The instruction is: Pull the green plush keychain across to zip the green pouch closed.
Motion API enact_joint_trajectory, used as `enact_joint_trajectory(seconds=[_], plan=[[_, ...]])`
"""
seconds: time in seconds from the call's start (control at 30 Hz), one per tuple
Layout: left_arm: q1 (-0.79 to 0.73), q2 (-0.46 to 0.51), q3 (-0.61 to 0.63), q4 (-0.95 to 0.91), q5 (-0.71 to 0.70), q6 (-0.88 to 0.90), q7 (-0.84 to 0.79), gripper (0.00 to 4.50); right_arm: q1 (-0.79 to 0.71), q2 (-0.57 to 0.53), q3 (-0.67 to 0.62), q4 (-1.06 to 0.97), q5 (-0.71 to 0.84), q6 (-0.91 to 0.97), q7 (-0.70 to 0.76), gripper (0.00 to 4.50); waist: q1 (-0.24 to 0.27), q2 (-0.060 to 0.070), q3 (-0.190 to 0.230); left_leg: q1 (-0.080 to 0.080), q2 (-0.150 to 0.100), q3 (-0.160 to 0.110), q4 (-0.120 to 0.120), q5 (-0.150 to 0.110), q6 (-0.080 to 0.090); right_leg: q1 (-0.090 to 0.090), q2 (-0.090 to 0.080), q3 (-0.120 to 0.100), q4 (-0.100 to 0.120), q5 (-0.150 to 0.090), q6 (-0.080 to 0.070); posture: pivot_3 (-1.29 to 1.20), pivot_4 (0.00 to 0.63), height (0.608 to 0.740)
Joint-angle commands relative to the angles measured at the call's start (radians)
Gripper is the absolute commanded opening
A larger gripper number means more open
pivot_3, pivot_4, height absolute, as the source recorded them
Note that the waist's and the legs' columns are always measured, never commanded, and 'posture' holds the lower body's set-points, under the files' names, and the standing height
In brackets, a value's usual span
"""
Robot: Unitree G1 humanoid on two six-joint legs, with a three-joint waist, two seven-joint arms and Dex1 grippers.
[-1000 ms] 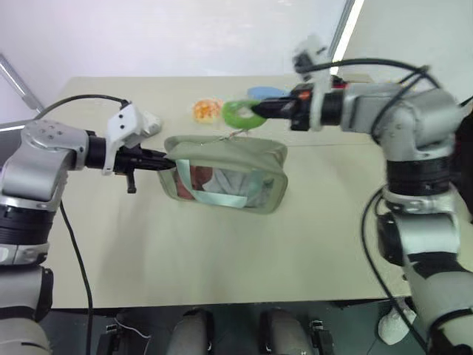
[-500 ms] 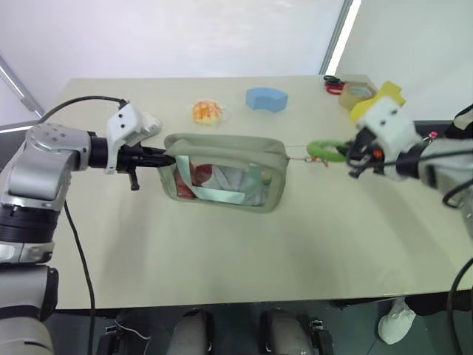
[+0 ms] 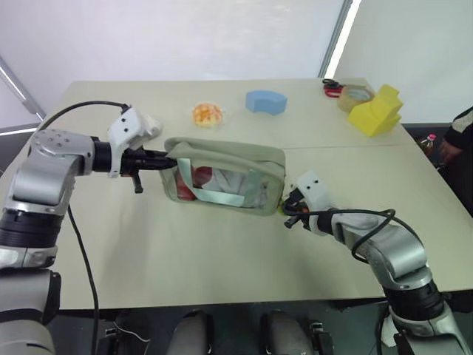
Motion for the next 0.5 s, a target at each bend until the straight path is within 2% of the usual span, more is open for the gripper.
enact_joint_trajectory(seconds=[0.03,0.07,0.13,0.17,0.37,0.4,0.5], plan=[[0.016,0.006,-0.010,-0.010,0.002,0.020,0.002,0.00,-0.008,-0.109,0.021,0.044,-0.085,-0.110,0.044,0.08,0.000,0.000,0.000,0.000,0.000,0.000,0.000,0.000,0.000,0.000,0.000,0.000,0.000,0.000,0.000,0.00,0.150,0.740],[0.016,0.006,-0.008,-0.010,0.001,0.021,0.003,0.00,-0.015,-0.140,0.009,0.058,-0.101,-0.139,0.054,0.37,0.000,0.000,0.000,0.000,0.000,0.000,0.000,0.000,0.000,0.000,0.000,0.000,0.000,0.000,0.000,0.00,0.150,0.740],[0.009,0.004,0.001,-0.006,-0.009,0.033,0.005,0.82,-0.047,-0.173,-0.062,0.057,-0.066,-0.139,0.091,1.06,0.000,0.000,0.000,0.000,0.000,0.000,0.000,0.000,0.000,0.000,0.000,0.000,-0.001,0.000,0.000,0.00,0.150,0.740],[0.001,0.005,0.007,-0.002,-0.017,0.040,-0.001,1.18,-0.072,-0.187,-0.107,0.049,-0.034,-0.120,0.115,1.57,-0.001,0.000,0.000,0.000,0.000,0.000,0.000,0.000,0.000,0.000,0.000,0.000,-0.001,0.000,0.000,0.00,0.150,0.740],[-0.081,0.021,0.052,0.080,-0.058,0.081,-0.022,4.12,-0.203,-0.296,-0.314,-0.016,0.169,0.041,0.277,4.49,0.000,0.001,0.002,-0.001,0.001,0.000,-0.001,0.000,0.001,-0.002,0.001,0.000,-0.001,0.000,0.000,0.00,0.150,0.740],[-0.096,0.029,0.058,0.095,-0.065,0.087,-0.029,4.47,-0.222,-0.316,-0.339,-0.029,0.210,0.061,0.309,4.50,0.000,0.001,0.002,-0.001,0.001,0.000,0.000,0.000,0.001,-0.002,0.001,0.001,-0.001,0.000,0.000,0.00,0.150,0.740],[-0.134,0.049,0.068,0.137,-0.066,0.083,-0.039,4.47,-0.296,-0.328,-0.400,-0.074,0.359,0.150,0.370,4.50,0.000,0.001,0.002,-0.001,0.001,0.000,0.000,-0.001,0.001,-0.001,0.000,0.000,-0.001,0.000,0.000,0.00,0.150,0.740]])
